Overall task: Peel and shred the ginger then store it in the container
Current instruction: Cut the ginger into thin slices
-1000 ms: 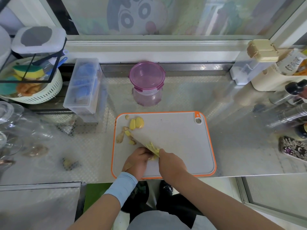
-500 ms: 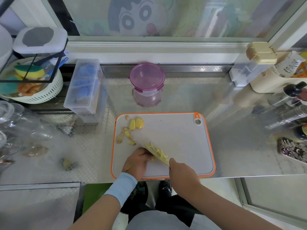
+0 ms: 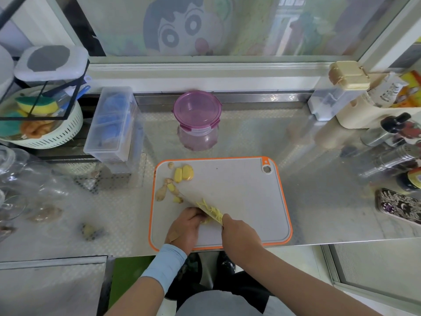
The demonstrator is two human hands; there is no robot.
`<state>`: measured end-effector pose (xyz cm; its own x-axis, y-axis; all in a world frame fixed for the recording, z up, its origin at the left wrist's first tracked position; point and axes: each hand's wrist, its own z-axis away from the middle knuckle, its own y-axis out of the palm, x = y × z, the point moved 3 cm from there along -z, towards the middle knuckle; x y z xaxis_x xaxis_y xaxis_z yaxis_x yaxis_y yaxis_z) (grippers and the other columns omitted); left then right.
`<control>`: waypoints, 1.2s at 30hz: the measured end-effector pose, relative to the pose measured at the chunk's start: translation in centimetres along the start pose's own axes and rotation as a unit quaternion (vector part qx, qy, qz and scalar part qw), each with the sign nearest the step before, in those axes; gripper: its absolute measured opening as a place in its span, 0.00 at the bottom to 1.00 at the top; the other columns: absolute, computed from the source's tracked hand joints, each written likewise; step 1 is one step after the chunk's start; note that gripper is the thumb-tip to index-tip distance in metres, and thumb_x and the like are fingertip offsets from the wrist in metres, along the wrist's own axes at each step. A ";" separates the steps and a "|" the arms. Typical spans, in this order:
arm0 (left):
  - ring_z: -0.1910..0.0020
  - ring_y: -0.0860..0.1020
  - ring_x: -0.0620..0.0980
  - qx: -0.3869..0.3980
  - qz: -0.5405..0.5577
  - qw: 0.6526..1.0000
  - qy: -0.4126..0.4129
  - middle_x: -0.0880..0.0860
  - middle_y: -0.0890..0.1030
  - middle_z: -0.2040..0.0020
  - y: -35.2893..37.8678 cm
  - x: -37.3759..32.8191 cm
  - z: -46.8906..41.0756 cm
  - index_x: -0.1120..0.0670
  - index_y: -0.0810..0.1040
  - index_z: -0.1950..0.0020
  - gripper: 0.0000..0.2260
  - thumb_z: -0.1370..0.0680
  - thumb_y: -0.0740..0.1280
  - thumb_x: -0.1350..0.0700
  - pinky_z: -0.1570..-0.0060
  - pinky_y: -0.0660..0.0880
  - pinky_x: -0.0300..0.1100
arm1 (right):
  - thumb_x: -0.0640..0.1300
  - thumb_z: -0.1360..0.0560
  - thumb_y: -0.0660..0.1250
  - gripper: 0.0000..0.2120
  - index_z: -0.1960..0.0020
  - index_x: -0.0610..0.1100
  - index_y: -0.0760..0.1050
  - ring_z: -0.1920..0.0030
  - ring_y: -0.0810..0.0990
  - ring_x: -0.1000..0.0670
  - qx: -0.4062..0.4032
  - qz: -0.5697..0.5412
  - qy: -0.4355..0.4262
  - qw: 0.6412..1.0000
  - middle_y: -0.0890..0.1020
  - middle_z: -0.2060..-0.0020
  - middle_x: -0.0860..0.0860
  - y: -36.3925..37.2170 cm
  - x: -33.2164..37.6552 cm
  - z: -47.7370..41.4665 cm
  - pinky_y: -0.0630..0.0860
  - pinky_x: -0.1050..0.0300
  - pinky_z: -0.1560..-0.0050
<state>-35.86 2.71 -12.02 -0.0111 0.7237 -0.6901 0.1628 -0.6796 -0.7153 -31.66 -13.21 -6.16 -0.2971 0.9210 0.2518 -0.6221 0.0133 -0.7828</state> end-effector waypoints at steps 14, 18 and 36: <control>0.47 0.76 0.48 -0.012 -0.006 1.000 0.017 0.49 0.79 0.46 0.2 -0.2 -0.2 0.58 0.85 0.53 0.13 0.27 0.61 0.59 0.43 0.69 0.30 | 0.33 0.23 0.58 0.15 0.38 0.43 0.64 0.66 0.73 0.47 0.007 0.013 -0.009 1.000 0.73 0.62 0.48 0.2 -0.5 0.6 0.70 0.55 0.67; 0.45 0.75 0.48 -0.020 0.000 1.000 0.003 0.47 0.78 0.45 0.6 0.2 0.0 0.55 0.85 0.51 0.12 0.26 0.62 0.58 0.42 0.69 0.32 | 0.35 0.23 0.56 0.09 0.45 0.45 0.64 0.62 0.74 0.43 0.005 -0.008 0.000 1.000 0.72 0.61 0.48 -0.2 0.5 -0.5 0.70 0.53 0.63; 0.48 0.75 0.48 -0.051 -0.015 0.998 0.047 0.51 0.80 0.49 -0.1 -0.5 -0.1 0.57 0.85 0.55 0.11 0.27 0.62 0.61 0.45 0.69 0.31 | 0.34 0.23 0.56 0.10 0.46 0.46 0.62 0.66 0.72 0.47 0.005 0.001 -0.009 1.000 0.69 0.66 0.50 0.1 -0.1 0.1 0.66 0.55 0.69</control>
<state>-35.78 2.43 -11.65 0.0740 0.7547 -0.6518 0.2624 -0.6453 -0.7174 -31.74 -13.32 -6.17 -0.3123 0.9136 0.2605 -0.6285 0.0070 -0.7777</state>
